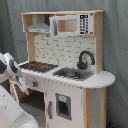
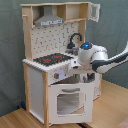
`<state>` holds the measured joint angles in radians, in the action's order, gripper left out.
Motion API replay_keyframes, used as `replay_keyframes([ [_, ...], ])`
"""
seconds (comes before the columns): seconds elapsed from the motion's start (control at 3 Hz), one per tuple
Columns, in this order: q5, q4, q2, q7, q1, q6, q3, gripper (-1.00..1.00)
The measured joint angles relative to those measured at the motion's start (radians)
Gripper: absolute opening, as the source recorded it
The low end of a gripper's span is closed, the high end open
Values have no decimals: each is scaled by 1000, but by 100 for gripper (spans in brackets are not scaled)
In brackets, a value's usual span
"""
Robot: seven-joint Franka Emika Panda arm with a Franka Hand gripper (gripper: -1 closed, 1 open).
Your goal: Play with the kitchen
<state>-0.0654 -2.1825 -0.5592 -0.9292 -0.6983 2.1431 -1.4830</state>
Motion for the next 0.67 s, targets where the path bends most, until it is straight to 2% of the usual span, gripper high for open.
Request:
replay_keyframes([
  [0.67,0,-16,49,-76,-113,90,-119,100],
])
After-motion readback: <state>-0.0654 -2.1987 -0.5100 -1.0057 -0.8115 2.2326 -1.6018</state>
